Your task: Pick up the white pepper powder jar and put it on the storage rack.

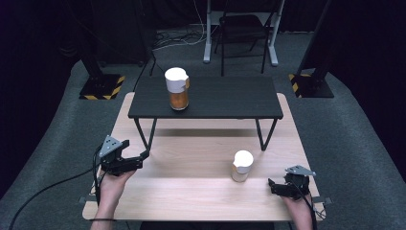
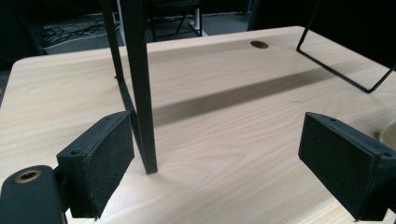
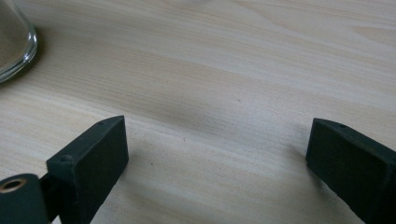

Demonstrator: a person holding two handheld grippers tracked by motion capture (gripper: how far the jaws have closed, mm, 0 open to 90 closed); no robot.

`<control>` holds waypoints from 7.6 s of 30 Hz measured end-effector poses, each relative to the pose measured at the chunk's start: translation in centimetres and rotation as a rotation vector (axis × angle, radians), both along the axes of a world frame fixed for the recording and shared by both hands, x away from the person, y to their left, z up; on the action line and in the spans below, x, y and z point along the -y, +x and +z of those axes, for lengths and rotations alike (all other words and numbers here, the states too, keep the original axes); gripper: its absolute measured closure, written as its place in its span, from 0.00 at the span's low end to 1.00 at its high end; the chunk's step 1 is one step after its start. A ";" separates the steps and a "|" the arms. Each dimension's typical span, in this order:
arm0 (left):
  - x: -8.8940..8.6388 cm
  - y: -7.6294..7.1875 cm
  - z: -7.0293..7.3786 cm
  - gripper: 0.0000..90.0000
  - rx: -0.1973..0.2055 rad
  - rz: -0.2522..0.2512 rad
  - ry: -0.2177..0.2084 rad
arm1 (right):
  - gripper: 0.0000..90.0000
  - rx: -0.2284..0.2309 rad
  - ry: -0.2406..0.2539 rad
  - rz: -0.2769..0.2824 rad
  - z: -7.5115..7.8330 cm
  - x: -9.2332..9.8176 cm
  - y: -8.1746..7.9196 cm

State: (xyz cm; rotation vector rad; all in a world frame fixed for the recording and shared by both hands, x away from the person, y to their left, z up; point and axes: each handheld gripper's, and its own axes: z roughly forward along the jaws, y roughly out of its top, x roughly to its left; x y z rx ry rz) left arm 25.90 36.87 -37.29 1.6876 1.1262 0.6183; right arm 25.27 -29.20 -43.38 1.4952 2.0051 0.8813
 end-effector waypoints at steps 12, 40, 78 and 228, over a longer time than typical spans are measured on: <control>-0.7 -0.5 -2.6 0.11 -0.032 0.012 -0.008 | 0.05 0.000 0.000 -0.005 0.0 0.0 -0.1; -1.4 0.8 -6.0 0.11 -0.195 0.032 0.044 | 0.05 0.000 -0.001 -0.003 0.0 0.0 0.0; 1.3 2.0 -6.6 0.08 -0.273 0.062 0.218 | 0.09 0.020 0.027 0.004 0.1 0.3 -0.6; 1.3 2.2 -6.6 0.06 -0.272 0.045 0.224 | 0.33 0.297 0.185 0.308 12.0 -4.5 2.3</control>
